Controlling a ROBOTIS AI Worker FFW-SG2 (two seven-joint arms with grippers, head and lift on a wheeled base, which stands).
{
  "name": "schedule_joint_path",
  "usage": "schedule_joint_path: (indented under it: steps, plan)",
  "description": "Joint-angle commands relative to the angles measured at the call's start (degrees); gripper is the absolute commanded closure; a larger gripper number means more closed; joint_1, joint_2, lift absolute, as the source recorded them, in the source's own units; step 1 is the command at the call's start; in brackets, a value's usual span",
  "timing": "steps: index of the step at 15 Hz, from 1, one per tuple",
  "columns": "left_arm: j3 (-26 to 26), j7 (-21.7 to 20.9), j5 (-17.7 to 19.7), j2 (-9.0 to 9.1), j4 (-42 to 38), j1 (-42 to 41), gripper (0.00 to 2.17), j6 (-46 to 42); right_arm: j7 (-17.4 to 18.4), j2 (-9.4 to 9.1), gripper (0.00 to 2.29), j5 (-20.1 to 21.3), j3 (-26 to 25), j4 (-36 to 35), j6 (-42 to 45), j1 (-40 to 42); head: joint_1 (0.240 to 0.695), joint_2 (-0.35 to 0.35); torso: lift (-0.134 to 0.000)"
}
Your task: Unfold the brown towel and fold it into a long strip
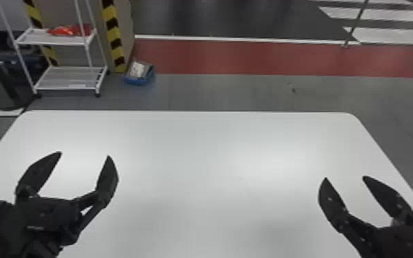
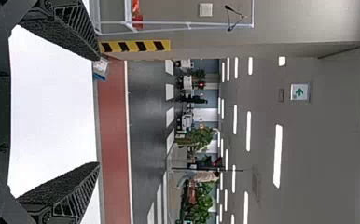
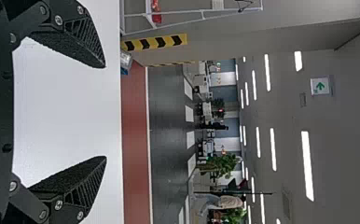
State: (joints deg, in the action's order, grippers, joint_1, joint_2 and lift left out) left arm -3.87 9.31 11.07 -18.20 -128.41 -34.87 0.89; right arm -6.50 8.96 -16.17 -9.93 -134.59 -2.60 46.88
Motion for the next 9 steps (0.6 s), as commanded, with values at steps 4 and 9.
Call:
schedule_joint_path:
  steps: [4, 9]
  plan:
    - [0.0, 0.0, 0.0, -0.09, 0.17, 0.15, 0.09, -0.05, 0.0, -0.18, 0.21, 0.18, 0.08, 0.03, 0.0, -0.12, 0.695, -0.068, -0.125]
    - [0.0, 0.0, 0.0, -0.26, -0.09, -0.02, 0.09, -0.05, 0.0, -0.09, 0.21, 0.0, -0.01, -0.23, 0.0, 0.23, 0.695, -0.068, -0.125]
